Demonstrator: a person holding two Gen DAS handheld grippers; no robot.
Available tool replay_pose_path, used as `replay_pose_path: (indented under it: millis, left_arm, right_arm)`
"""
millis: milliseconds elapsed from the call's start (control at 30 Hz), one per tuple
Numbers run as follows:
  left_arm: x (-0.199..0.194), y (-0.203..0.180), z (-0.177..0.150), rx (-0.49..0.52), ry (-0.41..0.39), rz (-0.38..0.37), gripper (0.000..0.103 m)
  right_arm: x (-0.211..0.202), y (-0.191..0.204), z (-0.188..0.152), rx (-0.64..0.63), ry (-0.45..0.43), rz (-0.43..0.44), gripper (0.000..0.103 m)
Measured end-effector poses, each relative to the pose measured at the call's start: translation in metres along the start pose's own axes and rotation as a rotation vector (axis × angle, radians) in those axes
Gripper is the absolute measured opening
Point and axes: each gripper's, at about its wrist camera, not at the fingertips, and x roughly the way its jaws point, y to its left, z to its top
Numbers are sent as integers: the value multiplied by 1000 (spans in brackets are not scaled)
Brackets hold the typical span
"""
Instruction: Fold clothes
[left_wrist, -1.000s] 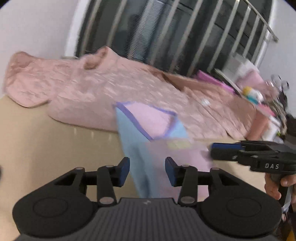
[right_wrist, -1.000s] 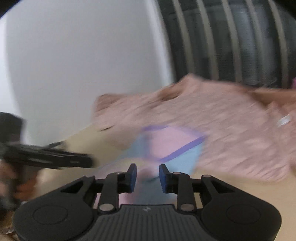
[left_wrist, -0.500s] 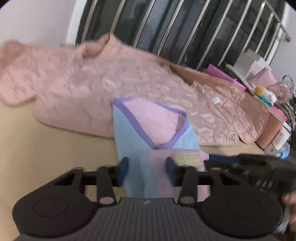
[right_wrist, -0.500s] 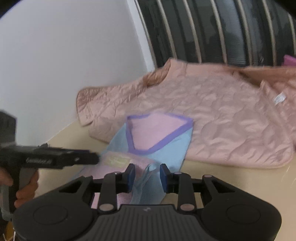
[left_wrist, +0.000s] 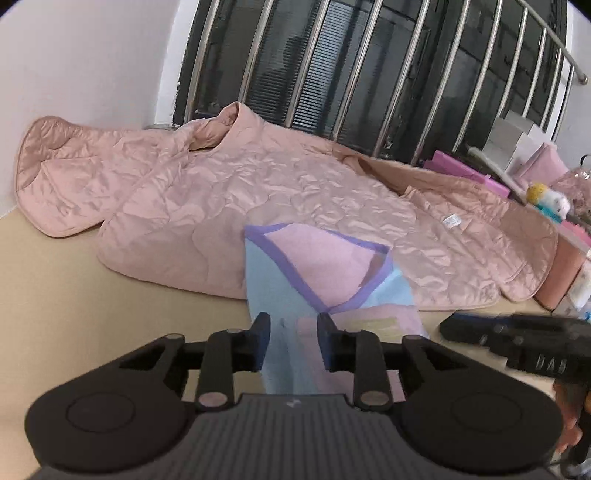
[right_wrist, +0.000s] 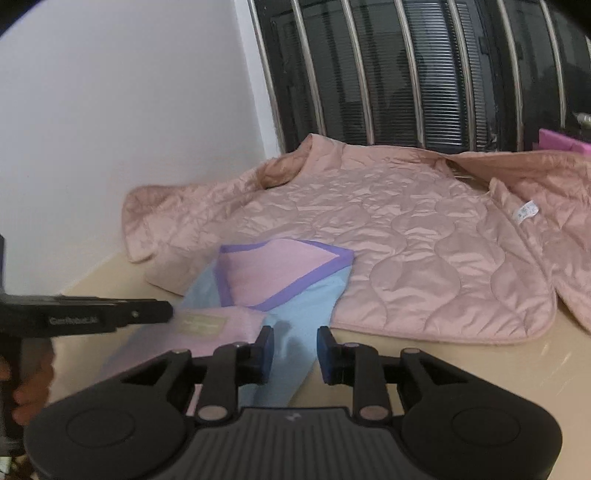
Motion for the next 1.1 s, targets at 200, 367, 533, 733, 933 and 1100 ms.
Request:
replay_pose_path:
  millis: [200, 367, 533, 733, 933, 1100]
  left_arm:
    - [5, -23, -15, 143, 8, 66, 32]
    - [-23, -29, -13, 122, -34, -13, 36]
    - [-7, -56, -30, 271, 10, 52, 31]
    - [-6, -48, -41, 273, -12, 76, 33]
    - [-42, -40, -46, 275, 0, 2, 44]
    - [-38, -39, -54, 280, 46, 8, 41]
  right_arm:
    - [29, 10, -10, -37, 104, 6, 0]
    - [5, 17, -5, -55, 29, -43, 6]
    - [21, 29, 11, -73, -11, 59, 7]
    - [60, 29, 6, -79, 88, 38, 12]
    - [4, 41, -5, -136, 5, 67, 18]
    - [7, 51, -34, -170, 75, 68, 14]
